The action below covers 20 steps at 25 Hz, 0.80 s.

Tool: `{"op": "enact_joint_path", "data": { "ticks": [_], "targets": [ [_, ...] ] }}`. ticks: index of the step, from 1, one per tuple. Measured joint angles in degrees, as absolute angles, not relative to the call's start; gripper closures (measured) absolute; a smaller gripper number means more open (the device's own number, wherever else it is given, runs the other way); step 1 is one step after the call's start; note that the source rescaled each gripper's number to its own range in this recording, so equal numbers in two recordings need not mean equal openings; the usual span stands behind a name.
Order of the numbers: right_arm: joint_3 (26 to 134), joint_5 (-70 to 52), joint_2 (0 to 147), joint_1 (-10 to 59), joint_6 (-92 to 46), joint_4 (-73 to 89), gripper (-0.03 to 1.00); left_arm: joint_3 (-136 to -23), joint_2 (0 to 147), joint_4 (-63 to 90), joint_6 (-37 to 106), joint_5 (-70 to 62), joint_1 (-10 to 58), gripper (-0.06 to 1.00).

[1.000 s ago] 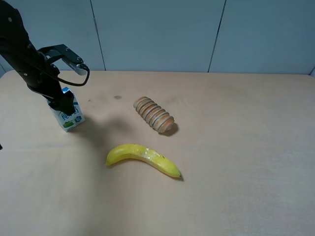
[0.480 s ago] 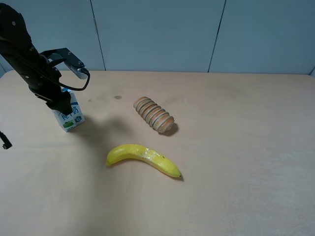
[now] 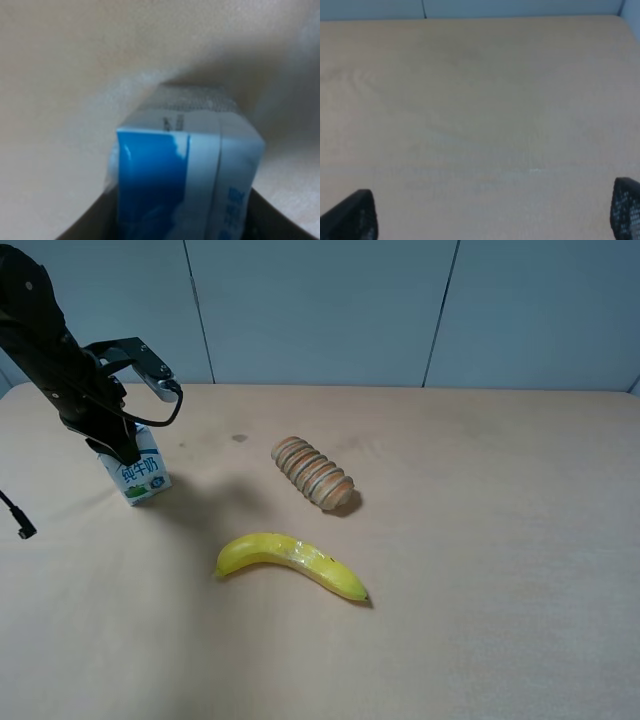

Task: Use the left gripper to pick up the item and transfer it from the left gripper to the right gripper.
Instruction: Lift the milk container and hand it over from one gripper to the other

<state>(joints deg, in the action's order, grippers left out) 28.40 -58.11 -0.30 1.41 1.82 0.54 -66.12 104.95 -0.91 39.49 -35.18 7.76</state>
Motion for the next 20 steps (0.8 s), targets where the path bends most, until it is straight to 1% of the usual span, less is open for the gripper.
{"op": "enact_joint_path", "data": {
  "ticks": [4,9,17,20],
  "targets": [
    [28.4,-58.11,-0.3,1.41,1.82,0.54,-0.03,-69.97,104.72,-0.97,39.49,-38.3,7.76,0.94],
    [28.4,-58.11,-0.3,1.41,1.82,0.54,-0.03,-73.01,100.99,0.0,39.49,-39.33,7.76,0.94],
    [28.4,-58.11,-0.3,1.41,1.82,0.54,-0.03,-73.09,95.64,7.56,40.02,-43.14,7.88,0.94],
    [28.4,-58.11,-0.3,1.41,1.82,0.54,-0.03,-73.09,94.24,11.12,42.57,-43.86,9.32,0.94]
  ]
}}
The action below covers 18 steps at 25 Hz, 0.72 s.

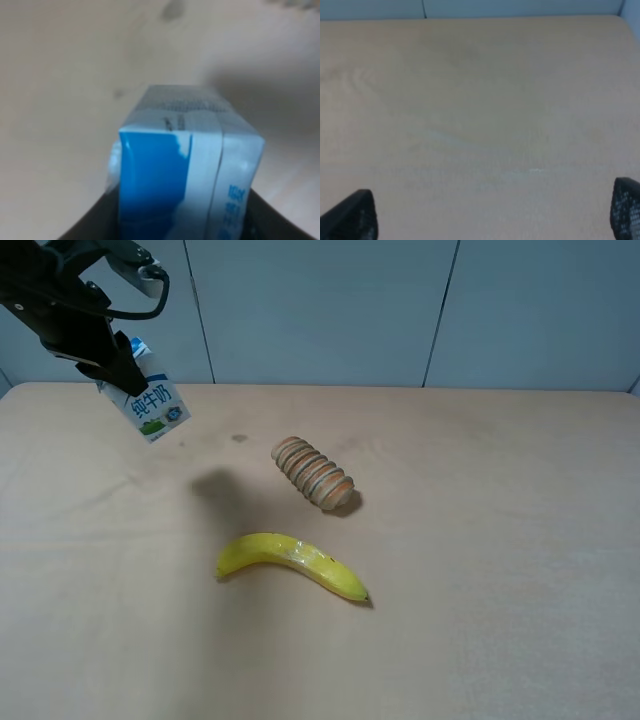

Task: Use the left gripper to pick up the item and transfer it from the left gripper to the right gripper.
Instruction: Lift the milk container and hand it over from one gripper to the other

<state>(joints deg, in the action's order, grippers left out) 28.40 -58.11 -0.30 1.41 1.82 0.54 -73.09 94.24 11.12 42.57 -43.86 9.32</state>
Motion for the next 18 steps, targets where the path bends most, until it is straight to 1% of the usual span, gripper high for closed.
{"op": "enact_joint_path", "data": {
  "ticks": [8,18],
  "targets": [
    [28.4,-58.11,-0.3,1.41,1.68,0.59,-0.03,-73.09,93.78,17.84,51.35,-44.93,17.23,0.94],
    [28.4,-58.11,0.44,1.41,0.0,1.22,-0.03,-73.09,93.78,19.05,57.55,-44.93,25.75,0.94]
  ]
}}
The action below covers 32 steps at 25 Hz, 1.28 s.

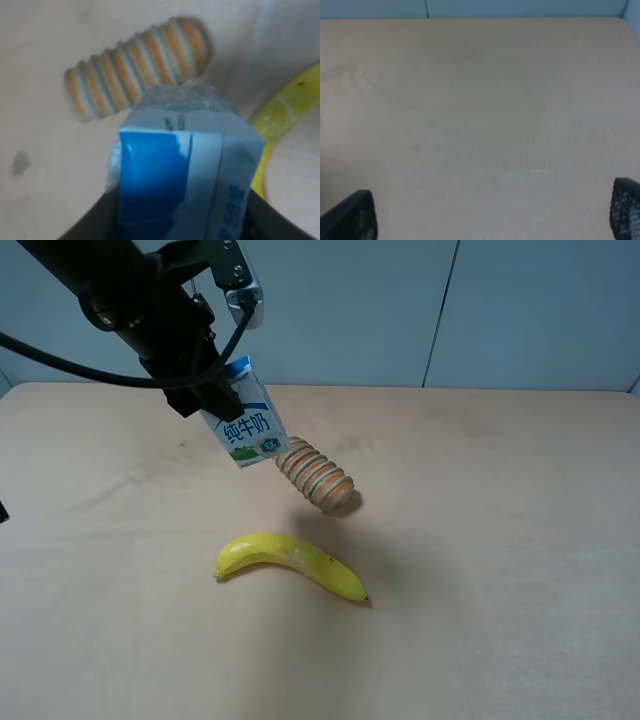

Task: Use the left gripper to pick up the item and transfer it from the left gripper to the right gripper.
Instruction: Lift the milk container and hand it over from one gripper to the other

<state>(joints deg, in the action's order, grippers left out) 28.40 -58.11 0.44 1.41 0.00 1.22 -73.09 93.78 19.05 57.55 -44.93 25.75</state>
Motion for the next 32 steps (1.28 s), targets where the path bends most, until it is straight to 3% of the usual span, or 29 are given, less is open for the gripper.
{"op": "enact_joint_path", "data": {
  "ticks": [9,23,32],
  "targets": [
    [34.15,-55.05,16.91,5.27,-5.97,7.65,-0.03,-73.09,93.78,19.14,61.23,-44.77,31.62,0.94],
    [34.66,-39.36,36.99,25.71,-21.44,16.8,-0.03,-73.09,93.78,41.69,75.86,-43.08,33.55,0.94],
    [34.66,-30.86,46.98,34.26,-27.98,19.13,-0.03,-73.09,93.78,48.29,86.39,-44.9,33.55,0.94]
  ]
}}
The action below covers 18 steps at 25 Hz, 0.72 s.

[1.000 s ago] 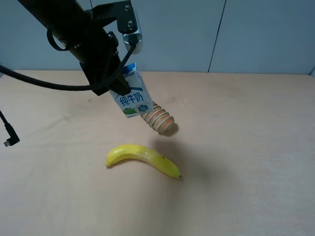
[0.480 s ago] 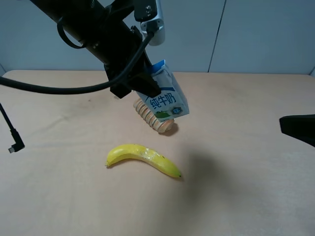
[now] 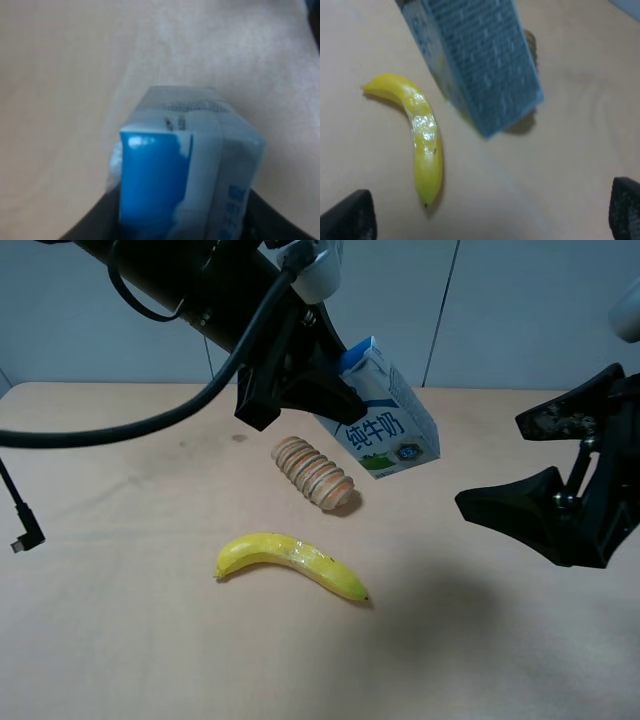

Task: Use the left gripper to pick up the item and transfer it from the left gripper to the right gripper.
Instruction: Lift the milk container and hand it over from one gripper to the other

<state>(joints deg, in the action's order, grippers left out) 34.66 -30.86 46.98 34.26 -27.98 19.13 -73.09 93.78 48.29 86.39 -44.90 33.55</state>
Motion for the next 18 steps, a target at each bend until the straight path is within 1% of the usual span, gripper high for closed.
{"op": "enact_joint_path", "data": {
  "ticks": [7,14,18],
  "targets": [
    [34.66,-25.88,52.8,37.31,-30.06,19.94,-0.03,-73.09,93.78,48.39,92.97,-47.26,33.55,0.94],
    [34.91,-21.86,56.16,38.06,-33.1,21.97,-0.03,-73.09,93.78,48.39,97.2,-47.87,33.55,0.94],
    [36.88,-21.23,58.85,38.06,-36.39,24.77,-0.03,-73.09,93.78,48.39,98.14,-47.97,33.55,0.94]
  ]
}}
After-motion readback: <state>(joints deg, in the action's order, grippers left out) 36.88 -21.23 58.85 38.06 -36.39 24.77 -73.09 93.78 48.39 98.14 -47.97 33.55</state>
